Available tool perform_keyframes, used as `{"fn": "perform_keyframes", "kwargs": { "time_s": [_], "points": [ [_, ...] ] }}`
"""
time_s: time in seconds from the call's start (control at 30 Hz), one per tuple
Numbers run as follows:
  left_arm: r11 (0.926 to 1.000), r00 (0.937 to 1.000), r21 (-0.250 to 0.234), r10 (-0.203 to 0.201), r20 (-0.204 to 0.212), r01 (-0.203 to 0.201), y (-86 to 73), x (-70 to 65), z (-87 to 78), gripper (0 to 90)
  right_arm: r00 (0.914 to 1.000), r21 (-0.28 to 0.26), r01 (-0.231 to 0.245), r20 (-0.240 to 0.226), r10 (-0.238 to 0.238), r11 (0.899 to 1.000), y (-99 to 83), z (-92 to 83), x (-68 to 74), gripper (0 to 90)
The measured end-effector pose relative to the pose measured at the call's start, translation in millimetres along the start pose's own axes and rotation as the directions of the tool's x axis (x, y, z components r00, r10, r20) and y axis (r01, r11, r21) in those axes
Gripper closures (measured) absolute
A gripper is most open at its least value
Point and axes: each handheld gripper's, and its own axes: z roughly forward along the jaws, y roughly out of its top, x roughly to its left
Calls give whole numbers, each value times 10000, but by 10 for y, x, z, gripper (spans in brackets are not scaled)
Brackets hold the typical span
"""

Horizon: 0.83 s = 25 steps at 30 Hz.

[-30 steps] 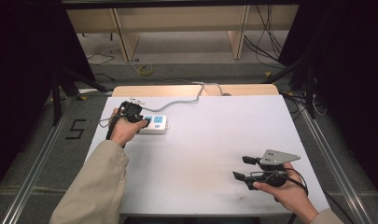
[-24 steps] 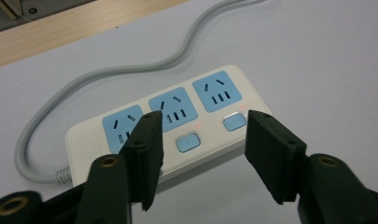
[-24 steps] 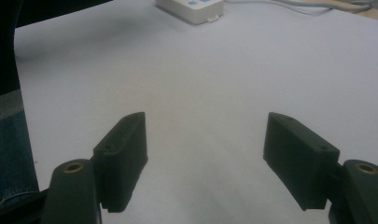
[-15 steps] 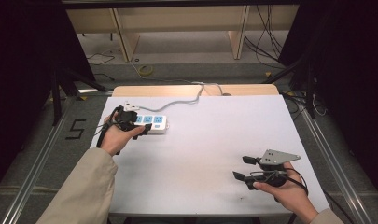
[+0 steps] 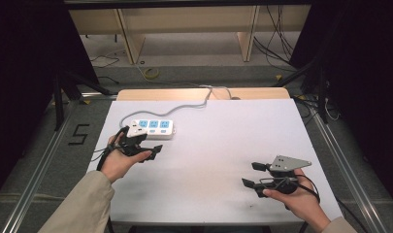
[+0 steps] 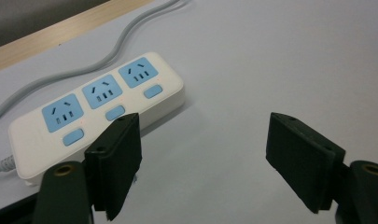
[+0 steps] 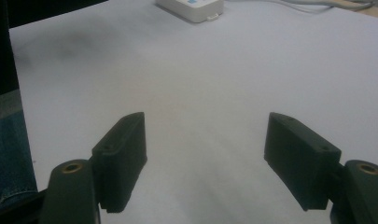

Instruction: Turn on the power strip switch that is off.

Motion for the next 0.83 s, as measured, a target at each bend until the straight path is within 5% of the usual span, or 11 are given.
{"fn": "perform_keyframes", "kwargs": {
  "time_s": [0.3,0.57,0.83],
  "points": [
    [9982,9966,-200,570,587,-560,-244,-299,-79,259,10000,-16,-27,-20,27,10000,-4,6,1,298],
    [9968,9952,-163,792,580,-783,-490,-436,-167,256,10000,-11,40,-45,-40,10000,-2,12,3,298],
    [9939,9915,-126,1103,693,-1097,-493,-495,-157,257,10000,-1,4,-7,-4,10000,-6,-6,-6,297]
  ]
}}
